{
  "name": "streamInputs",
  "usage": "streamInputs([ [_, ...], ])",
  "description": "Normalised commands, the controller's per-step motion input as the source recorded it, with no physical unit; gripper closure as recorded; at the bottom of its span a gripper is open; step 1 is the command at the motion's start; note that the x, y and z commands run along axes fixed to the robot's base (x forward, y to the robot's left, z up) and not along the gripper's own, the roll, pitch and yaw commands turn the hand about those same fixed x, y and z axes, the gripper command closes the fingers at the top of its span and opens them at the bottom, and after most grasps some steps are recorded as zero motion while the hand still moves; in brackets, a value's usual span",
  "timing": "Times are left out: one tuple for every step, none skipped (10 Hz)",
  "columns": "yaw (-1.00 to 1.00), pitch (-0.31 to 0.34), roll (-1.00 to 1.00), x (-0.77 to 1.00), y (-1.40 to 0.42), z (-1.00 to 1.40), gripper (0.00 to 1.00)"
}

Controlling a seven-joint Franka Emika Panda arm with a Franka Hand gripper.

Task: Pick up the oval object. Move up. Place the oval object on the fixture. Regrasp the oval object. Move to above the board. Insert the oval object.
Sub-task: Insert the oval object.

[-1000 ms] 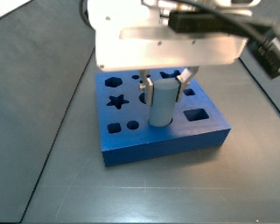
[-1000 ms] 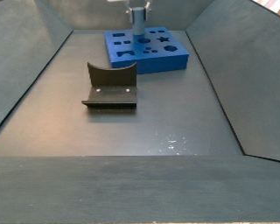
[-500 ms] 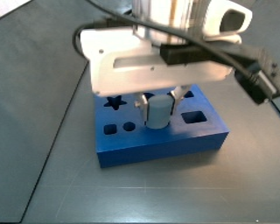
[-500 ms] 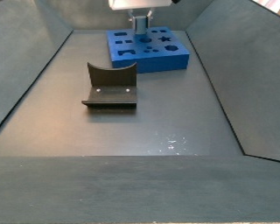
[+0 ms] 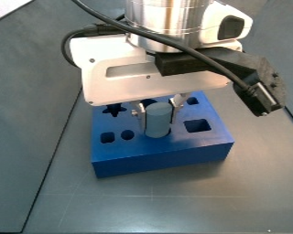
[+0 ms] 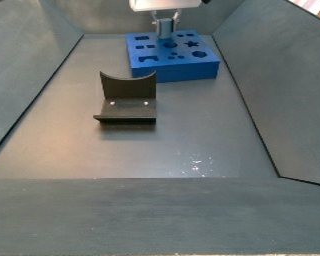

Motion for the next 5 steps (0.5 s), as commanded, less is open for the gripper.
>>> streamInputs([
  [0.0,-0.016,0.0,0.0,0.0,0.0,1.0],
  [0.08,-0.096,0.0,-0.03,-0.1,-0.08,1.0],
  [0.0,-0.084,-0.03,-0.03,0.0,-0.03,1.0],
  [0.0,-0.066,-0.03,0.0,0.0,-0.02,1.0],
  [0.0,0.0,0.0,0.0,0.0,0.0,1.0],
])
